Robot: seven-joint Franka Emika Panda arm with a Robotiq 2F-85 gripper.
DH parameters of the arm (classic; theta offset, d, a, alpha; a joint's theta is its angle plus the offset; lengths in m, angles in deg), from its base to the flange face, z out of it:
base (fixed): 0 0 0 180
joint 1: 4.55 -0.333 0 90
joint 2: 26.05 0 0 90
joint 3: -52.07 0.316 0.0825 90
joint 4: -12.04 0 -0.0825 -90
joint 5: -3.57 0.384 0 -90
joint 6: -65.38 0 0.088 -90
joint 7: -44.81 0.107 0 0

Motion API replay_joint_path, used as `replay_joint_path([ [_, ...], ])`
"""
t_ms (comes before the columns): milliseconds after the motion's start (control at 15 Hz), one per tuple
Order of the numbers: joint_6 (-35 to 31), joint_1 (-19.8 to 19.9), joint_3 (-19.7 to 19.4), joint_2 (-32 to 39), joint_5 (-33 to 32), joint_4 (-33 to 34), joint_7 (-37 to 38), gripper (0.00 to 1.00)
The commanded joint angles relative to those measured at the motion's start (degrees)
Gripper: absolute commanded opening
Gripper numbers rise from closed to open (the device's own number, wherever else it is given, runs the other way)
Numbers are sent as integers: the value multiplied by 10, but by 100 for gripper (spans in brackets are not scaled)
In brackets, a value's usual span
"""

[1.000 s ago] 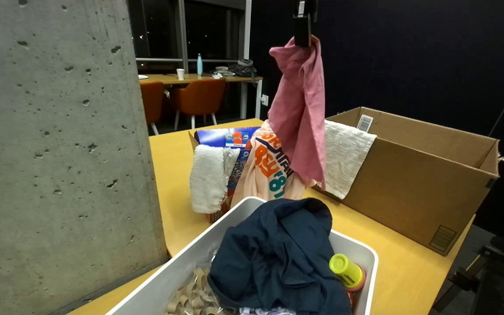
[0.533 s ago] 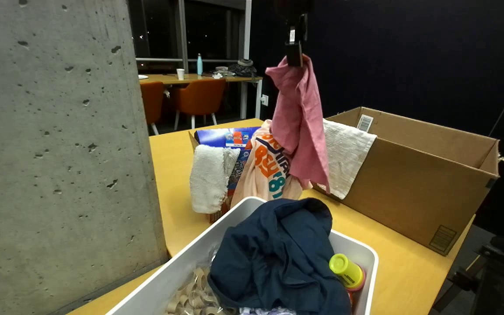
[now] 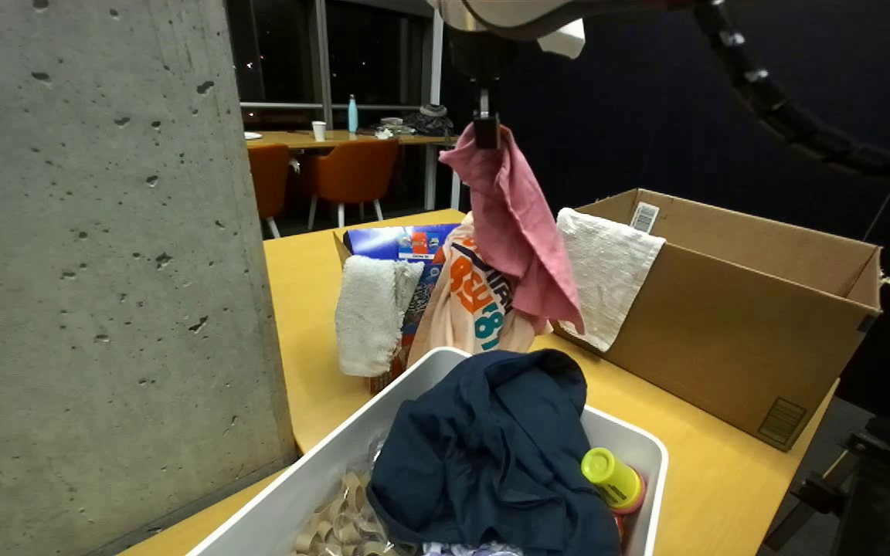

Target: Put the pink t-shirt on top of the blue box.

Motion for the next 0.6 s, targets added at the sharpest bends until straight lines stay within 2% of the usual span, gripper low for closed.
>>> replay_joint_path([
  [0,-95,9,-3,20,19,20,-75,3],
  [133,-142,17,6,27,35,21,-114,3],
  [333,-173,23,15,34,66,14,-160,3],
  [400,-176,26,19,37,78,13,-173,37],
  [533,-175,29,22,42,95,15,-195,44],
])
